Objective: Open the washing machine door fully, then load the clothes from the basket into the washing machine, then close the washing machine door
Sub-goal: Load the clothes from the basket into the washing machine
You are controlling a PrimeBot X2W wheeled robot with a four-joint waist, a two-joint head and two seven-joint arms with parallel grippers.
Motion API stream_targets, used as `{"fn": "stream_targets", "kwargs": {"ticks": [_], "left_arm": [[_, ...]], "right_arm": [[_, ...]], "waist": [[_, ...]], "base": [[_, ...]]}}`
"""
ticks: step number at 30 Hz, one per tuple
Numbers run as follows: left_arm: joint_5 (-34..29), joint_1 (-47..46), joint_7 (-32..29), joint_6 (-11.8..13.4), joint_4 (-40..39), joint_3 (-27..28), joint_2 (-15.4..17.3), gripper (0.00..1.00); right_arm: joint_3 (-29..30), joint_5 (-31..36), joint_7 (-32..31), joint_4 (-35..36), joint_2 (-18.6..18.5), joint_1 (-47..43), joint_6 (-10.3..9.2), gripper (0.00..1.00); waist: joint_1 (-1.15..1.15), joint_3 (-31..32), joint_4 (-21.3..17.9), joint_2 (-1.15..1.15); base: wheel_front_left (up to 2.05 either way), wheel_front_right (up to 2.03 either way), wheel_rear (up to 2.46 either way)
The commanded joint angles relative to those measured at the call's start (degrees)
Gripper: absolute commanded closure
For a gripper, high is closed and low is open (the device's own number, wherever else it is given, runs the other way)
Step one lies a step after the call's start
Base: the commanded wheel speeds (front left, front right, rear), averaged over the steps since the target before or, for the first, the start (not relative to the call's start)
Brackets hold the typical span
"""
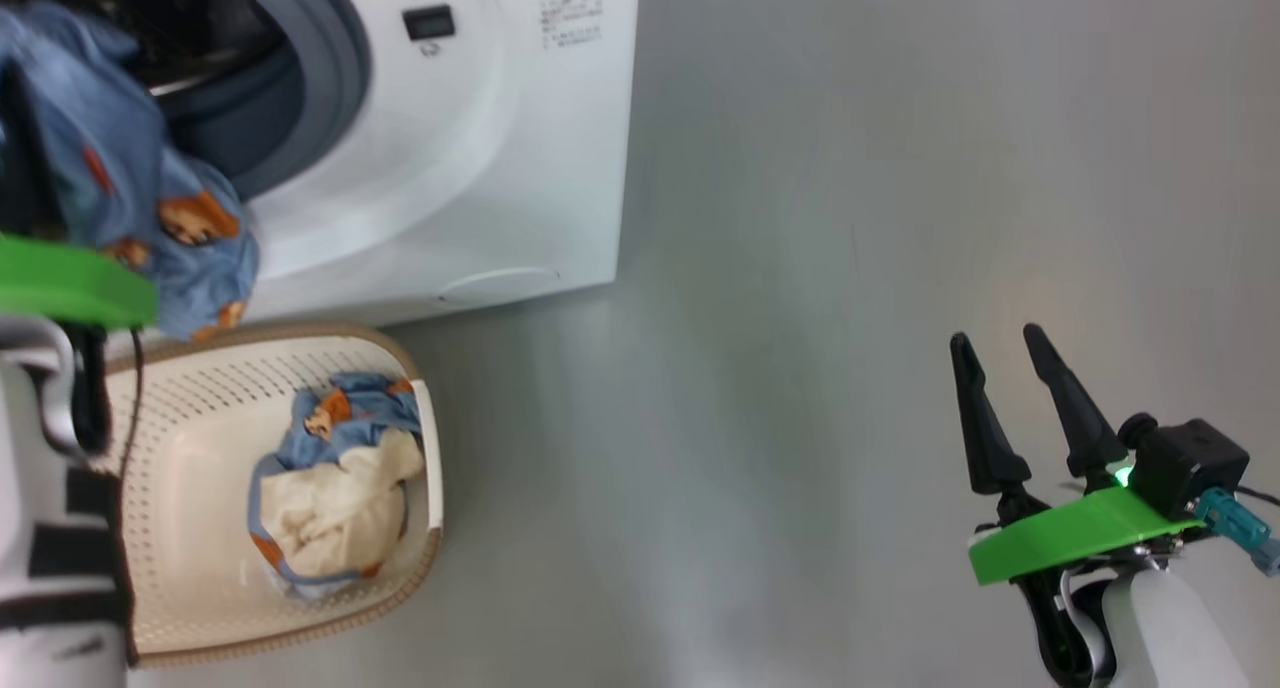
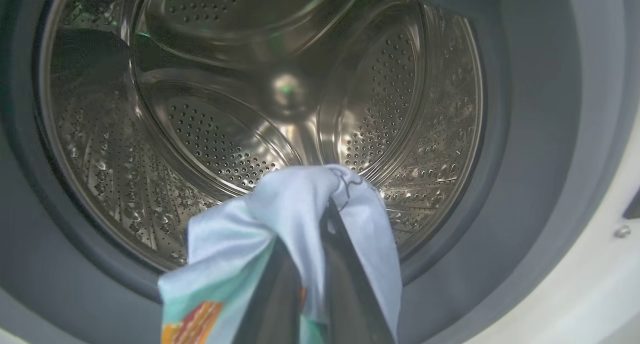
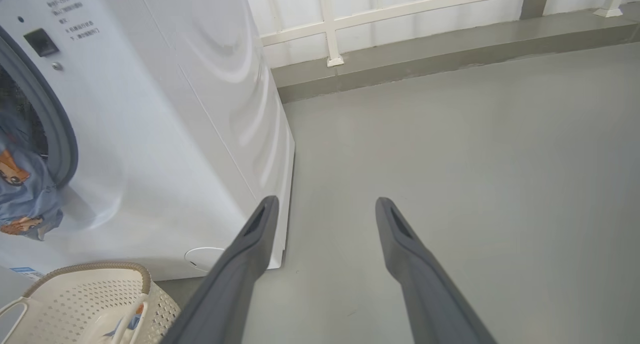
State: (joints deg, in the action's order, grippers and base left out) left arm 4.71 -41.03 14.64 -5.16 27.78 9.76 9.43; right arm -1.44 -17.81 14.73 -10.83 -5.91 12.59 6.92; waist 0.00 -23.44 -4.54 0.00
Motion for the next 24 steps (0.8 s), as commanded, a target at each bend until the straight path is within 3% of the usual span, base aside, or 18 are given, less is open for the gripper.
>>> {"fn": "stream_targets", "kwargs": {"ticks": [1, 24], "left_arm": [[-0.6, -2.3, 0.4, 0.0, -0.6, 1.2, 3.0, 1.0], [-2.3, -26.4, 0.4, -0.1, 14.0, -2.7, 8.0, 1.0]], "right_arm": [[-1.3, -0.4, 0.3, 1.5, -0.1, 0.8, 0.57, 0.0], [-1.8, -0.9, 0.3, 3.5, 1.9, 4.6, 0.57, 0.0]], "waist": [[0.0, -2.8, -1.0, 0.0], [0.0, -19.4, -2.5, 0.0]], "base": [[0.0, 0.0, 0.0], [0.0, 0.0, 0.0]]}}
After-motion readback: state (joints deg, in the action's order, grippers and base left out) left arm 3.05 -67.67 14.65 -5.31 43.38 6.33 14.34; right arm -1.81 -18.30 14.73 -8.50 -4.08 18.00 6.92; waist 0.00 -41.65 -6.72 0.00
